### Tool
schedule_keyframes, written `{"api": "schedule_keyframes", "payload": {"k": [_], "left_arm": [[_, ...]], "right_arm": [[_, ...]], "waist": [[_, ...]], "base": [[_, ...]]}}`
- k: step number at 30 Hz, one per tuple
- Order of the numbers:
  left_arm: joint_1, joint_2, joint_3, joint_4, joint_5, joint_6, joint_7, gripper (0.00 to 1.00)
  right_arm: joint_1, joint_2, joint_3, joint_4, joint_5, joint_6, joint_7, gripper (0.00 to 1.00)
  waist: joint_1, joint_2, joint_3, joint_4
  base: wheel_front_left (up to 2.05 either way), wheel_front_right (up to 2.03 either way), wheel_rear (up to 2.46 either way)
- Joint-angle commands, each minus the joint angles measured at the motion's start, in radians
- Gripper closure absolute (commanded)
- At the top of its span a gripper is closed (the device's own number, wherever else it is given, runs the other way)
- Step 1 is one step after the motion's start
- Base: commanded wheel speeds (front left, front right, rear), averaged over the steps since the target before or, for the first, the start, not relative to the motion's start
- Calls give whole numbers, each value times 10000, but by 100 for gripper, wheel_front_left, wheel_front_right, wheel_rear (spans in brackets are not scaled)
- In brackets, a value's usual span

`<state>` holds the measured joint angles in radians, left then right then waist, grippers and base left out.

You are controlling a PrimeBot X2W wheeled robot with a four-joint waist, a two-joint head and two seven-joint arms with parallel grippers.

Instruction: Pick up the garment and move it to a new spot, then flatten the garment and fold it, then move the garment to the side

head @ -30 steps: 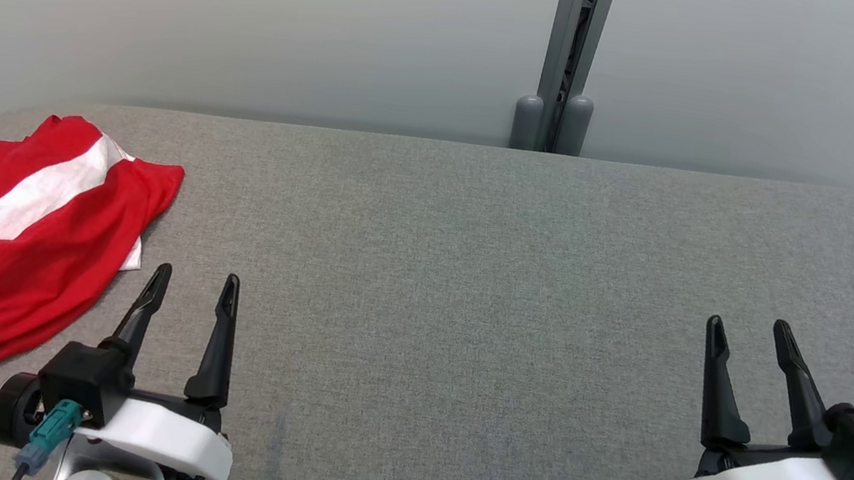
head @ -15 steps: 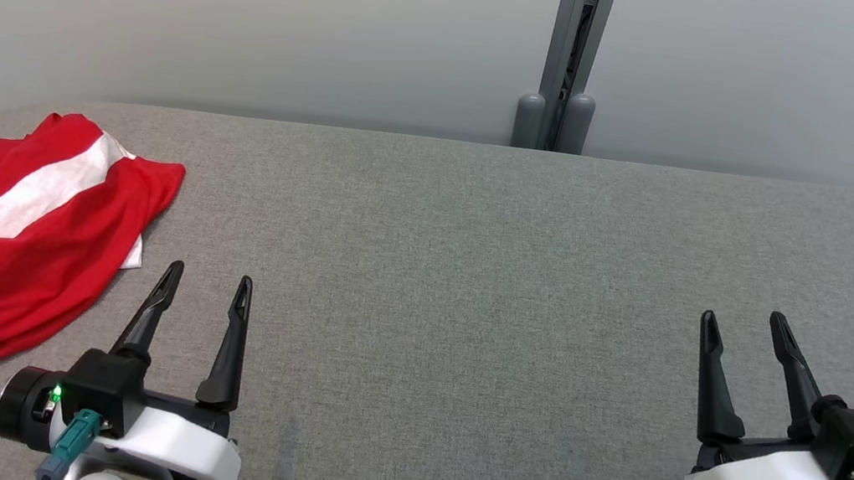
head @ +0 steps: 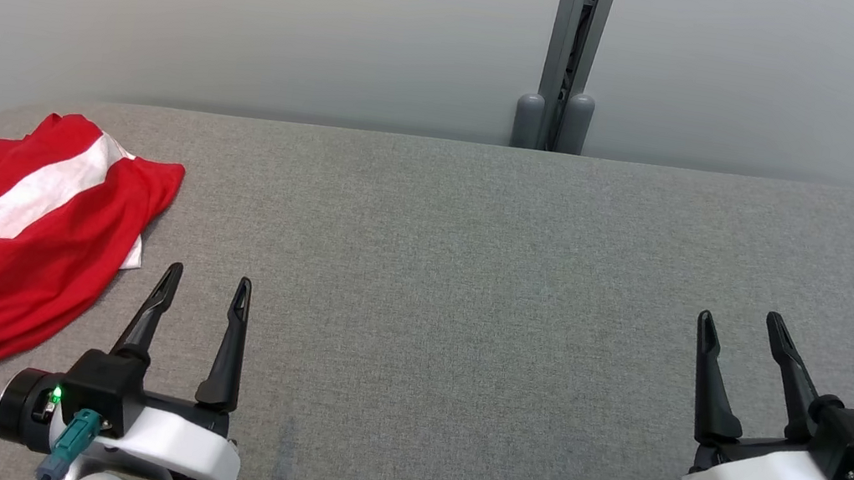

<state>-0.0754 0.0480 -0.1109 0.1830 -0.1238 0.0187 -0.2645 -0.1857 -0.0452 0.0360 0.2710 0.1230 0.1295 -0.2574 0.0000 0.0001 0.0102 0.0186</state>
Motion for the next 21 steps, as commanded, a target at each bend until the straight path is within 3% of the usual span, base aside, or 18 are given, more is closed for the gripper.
{"api": "schedule_keyframes", "payload": {"k": [1, 12, 21], "left_arm": [[-134, 43, 31, 18, -41, 11, -28, 0], [-155, 44, 72, 132, -138, 83, -28, 0], [-58, 43, 283, 185, -187, 145, -28, 0]], "right_arm": [[-41, -95, -25, -36, 49, 22, -97, 0], [-30, -92, 42, -24, 117, 22, -97, 0], [91, -89, 259, -10, 203, 22, -85, 0]], "waist": [[0, -1, -1, 0], [0, -1, 16, 295], [0, -1, -44, 1294]], "base": [[0, 0, 0], [0, 0, 0], [0, 0, 0]]}}
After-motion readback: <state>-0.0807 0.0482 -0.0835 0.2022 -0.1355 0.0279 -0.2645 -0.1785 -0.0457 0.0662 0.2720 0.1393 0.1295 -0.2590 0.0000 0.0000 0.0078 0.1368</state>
